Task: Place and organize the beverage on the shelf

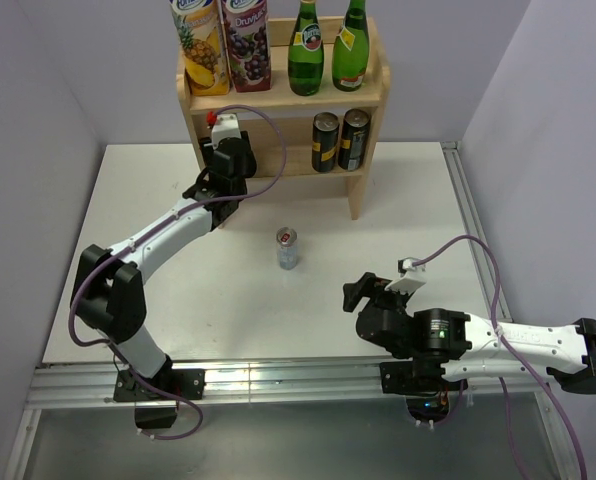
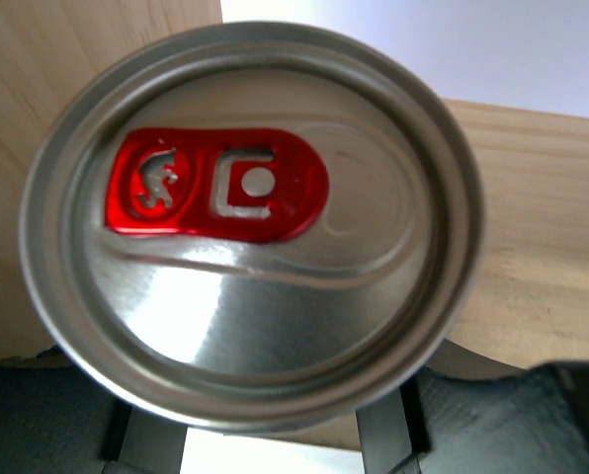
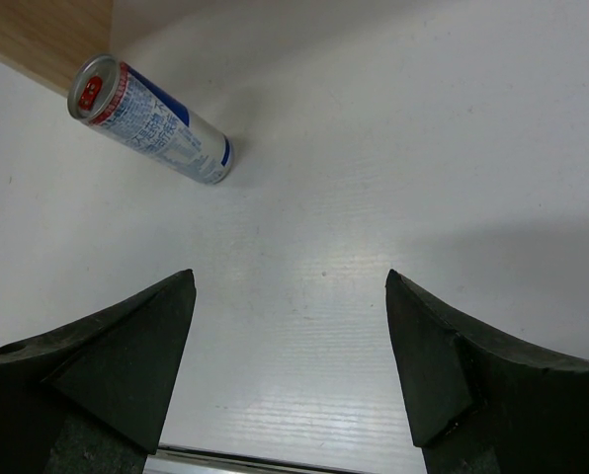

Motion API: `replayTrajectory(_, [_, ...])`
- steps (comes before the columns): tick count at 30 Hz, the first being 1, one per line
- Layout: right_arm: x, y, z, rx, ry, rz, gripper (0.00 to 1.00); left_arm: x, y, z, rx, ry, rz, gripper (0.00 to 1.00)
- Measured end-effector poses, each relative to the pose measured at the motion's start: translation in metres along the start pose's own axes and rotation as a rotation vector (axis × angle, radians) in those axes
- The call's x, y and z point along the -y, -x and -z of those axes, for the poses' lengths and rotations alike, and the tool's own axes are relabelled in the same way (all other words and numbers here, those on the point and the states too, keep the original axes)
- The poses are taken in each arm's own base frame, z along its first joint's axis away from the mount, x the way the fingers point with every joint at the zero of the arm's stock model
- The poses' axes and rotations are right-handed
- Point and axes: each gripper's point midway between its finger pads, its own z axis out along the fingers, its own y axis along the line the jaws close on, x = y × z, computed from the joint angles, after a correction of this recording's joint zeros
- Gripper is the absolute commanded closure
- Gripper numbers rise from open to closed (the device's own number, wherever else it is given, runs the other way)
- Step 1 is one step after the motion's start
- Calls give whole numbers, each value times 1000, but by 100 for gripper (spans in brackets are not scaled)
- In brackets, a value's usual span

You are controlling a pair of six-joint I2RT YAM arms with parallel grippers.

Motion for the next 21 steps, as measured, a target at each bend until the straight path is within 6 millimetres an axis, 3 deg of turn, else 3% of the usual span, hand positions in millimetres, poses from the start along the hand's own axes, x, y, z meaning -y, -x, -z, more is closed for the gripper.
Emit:
replayTrajectory(3, [0, -1, 0, -1, -1, -4, 16, -1, 1, -3, 10, 7, 7, 96])
replayTrajectory(4, [1, -1, 0, -1, -1, -4, 16, 0, 1, -3, 10, 7, 7, 80])
replayTrajectory(6, [2, -2, -1, -2, -3, 1, 16, -1, 1, -3, 10, 7, 8, 58])
replayTrajectory(7, [2, -3, -1, -2, -4, 1, 16, -1, 1, -3, 10, 7, 8, 36])
replayTrajectory(11, [3, -3, -1, -3, -4, -4, 16, 8, 0, -2, 12, -31, 13, 10])
replayTrajectory(15, [6, -5, -1, -4, -3, -15, 16, 17, -2, 0, 16, -69, 16, 1])
replayTrajectory(21, [8, -8, 0, -12, 2, -25, 16, 16, -4, 6, 14, -76, 26, 1])
